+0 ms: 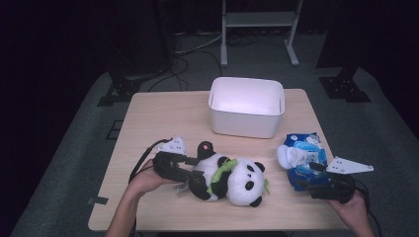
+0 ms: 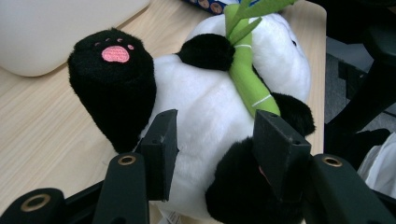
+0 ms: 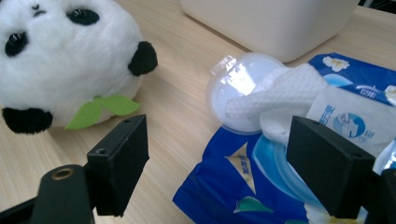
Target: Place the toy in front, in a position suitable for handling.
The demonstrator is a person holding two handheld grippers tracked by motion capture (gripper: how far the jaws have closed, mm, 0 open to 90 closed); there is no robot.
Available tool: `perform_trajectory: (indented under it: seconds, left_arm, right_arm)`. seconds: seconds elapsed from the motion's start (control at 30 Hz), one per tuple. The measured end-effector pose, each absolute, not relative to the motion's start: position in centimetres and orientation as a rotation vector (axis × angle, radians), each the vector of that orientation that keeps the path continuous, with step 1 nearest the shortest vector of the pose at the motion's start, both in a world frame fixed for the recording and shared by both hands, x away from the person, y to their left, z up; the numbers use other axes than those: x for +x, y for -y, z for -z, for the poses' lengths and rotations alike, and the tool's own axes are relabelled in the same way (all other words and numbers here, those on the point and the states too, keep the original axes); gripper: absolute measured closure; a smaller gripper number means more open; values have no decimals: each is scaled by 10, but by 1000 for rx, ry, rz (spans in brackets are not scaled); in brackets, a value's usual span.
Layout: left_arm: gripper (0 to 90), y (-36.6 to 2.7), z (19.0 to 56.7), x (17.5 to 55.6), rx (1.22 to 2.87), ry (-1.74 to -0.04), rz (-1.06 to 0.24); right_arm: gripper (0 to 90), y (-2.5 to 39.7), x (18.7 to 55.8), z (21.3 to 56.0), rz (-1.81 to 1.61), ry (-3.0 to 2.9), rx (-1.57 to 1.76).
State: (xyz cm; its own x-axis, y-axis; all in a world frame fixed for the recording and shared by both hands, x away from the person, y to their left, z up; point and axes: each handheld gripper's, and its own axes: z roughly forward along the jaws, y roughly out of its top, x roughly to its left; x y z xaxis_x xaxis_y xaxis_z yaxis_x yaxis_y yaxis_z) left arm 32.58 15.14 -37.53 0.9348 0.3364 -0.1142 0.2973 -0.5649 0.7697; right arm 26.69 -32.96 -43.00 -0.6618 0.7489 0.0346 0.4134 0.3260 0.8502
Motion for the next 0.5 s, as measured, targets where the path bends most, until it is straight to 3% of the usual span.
perform_trajectory:
  seconds: [0.5]
  left_arm:
    - [497,-143,385,317,2212,-419,-24]
  right_arm:
    - [196,324,285,410,-1257,-2258,984]
